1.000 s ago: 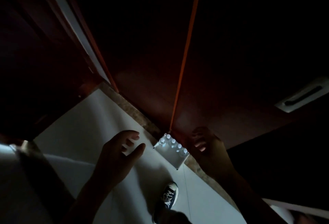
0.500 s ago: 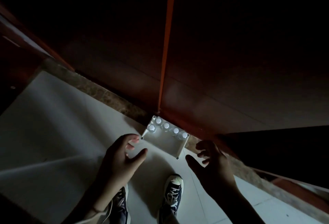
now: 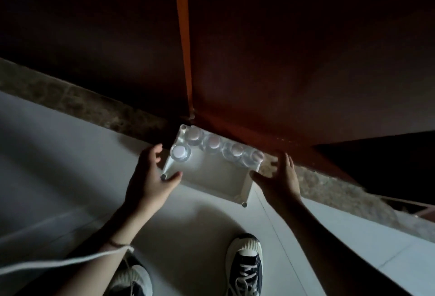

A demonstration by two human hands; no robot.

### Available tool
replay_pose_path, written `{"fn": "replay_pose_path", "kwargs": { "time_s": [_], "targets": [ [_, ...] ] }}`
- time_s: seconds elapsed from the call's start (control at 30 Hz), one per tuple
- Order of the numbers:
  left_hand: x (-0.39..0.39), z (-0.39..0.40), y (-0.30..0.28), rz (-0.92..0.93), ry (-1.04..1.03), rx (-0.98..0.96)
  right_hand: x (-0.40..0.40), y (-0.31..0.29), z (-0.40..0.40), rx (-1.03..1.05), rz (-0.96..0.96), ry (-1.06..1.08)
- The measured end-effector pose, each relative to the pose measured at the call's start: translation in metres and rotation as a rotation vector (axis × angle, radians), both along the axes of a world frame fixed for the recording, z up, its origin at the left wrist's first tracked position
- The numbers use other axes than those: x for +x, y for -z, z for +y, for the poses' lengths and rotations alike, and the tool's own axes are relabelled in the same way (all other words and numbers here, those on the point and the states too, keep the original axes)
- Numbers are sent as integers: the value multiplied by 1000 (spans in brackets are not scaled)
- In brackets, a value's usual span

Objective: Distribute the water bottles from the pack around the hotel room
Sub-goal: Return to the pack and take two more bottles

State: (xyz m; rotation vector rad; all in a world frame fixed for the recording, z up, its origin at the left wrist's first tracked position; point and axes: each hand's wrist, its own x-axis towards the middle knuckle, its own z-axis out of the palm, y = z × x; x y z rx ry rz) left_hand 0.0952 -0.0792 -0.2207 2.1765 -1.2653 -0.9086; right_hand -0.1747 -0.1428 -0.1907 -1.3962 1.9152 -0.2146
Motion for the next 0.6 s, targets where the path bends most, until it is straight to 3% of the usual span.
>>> {"fn": "replay_pose_path", "kwargs": {
  "time_s": [0.2, 0.33, 0.47, 0.6],
  "targets": [
    [-4, -20, 103, 144, 14, -67, 0, 101, -5, -68, -116, 138],
    [-4, -29, 135, 96, 37, -139, 3, 136, -5, -108, -127, 195],
    [-3, -30, 129, 66, 59, -151, 3, 140, -3, -127, -58, 202],
    [1, -22, 88, -2, 65, -102, 2, 108, 5, -129, -32, 196]
  ]
}}
